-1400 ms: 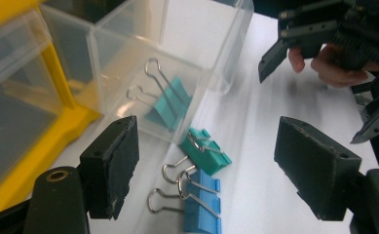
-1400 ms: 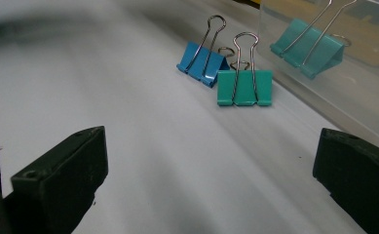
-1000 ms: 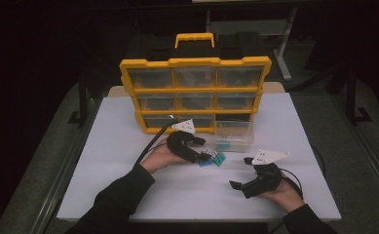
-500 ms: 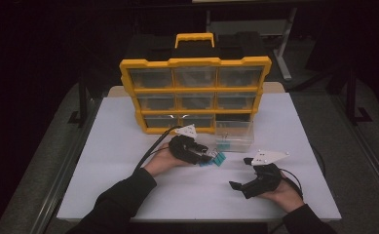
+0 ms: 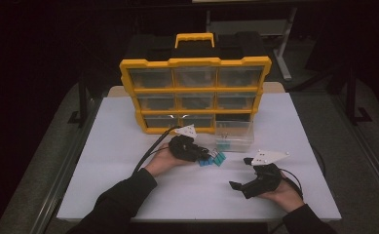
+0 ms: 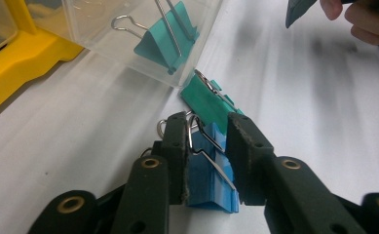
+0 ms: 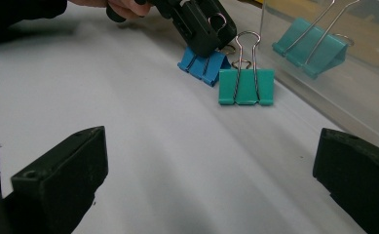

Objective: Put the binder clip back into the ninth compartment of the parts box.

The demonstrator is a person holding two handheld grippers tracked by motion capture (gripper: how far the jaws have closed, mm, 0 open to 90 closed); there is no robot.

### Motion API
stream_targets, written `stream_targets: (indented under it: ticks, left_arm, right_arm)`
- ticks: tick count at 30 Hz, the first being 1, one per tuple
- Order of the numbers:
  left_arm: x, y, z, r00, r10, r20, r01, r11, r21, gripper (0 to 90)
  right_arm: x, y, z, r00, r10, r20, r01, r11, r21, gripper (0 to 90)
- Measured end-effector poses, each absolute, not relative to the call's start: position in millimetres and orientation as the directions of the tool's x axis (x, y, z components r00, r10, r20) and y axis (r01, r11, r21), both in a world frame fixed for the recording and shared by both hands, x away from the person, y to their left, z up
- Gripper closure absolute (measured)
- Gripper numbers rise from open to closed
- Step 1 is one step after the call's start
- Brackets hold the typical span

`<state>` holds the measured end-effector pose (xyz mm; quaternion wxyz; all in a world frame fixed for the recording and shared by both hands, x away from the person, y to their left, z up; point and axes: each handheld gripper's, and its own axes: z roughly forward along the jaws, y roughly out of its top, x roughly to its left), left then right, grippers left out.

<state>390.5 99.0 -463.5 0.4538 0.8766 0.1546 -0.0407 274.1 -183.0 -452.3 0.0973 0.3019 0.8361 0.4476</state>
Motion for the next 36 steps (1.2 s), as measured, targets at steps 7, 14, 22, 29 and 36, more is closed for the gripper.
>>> stream_targets:
  ticks: [7, 14, 22, 29, 36]
  left_arm:
    - [389.0, 100.1, -461.8, 0.955, 0.209, -0.211, 0.293, -0.548, 0.783, 76.7]
    - [385.9, 102.1, -460.1, 0.959, 0.194, -0.207, 0.28, -0.547, 0.788, 80.2]
    - [384.9, 105.3, -457.4, 0.958, 0.178, -0.227, 0.288, -0.535, 0.794, 85.3]
    - [382.7, 104.7, -455.4, 0.96, 0.157, -0.234, 0.282, -0.535, 0.796, 88.6]
    - [381.8, 105.1, -453.8, 0.959, 0.153, -0.238, 0.283, -0.534, 0.797, 88.6]
  right_arm:
    - [274.1, -183.1, -452.2, -0.799, 0.592, 0.107, 0.417, 0.416, 0.808, 0.0]
    - [274.0, -183.2, -452.1, -0.799, 0.592, 0.106, 0.416, 0.416, 0.809, 0.0]
    - [274.0, -183.0, -452.2, -0.8, 0.591, 0.105, 0.415, 0.417, 0.808, 0.0]
    - [274.1, -183.0, -452.2, -0.8, 0.591, 0.106, 0.416, 0.418, 0.808, 0.0]
    - [274.0, -183.0, -452.3, -0.8, 0.59, 0.106, 0.415, 0.419, 0.808, 0.0]
